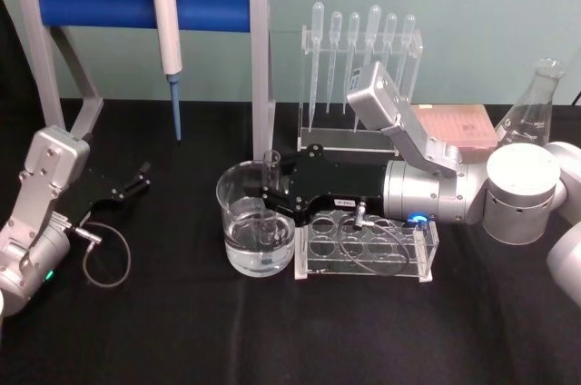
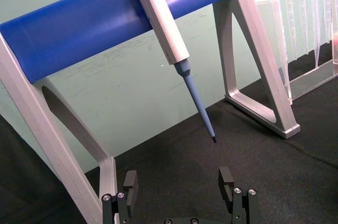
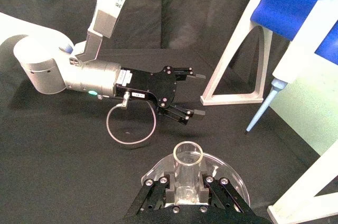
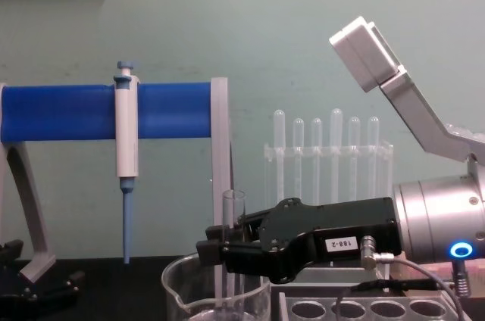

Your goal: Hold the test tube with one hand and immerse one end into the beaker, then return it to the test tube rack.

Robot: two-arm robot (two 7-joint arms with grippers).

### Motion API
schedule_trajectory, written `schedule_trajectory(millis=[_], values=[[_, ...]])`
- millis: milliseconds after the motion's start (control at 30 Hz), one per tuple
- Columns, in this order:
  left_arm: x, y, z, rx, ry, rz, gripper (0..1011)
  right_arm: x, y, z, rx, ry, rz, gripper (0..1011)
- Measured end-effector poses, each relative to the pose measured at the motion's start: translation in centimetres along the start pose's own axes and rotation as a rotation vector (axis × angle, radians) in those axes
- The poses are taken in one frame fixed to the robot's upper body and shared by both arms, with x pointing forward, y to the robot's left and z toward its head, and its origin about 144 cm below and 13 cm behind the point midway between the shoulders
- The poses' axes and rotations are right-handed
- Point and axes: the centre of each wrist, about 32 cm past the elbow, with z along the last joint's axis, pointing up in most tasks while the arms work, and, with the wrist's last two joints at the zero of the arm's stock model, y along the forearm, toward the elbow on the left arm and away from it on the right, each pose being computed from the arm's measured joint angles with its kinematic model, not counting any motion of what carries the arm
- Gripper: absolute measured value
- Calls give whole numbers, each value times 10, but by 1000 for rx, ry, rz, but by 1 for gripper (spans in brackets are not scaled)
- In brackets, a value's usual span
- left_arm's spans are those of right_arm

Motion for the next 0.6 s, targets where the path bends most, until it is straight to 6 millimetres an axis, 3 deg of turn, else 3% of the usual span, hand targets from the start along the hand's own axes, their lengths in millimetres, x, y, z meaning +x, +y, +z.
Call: schedule_trajectory(millis=[600], values=[[0,0,0,0,0,0,1000,0,0,0,-1,-1,-1,224]])
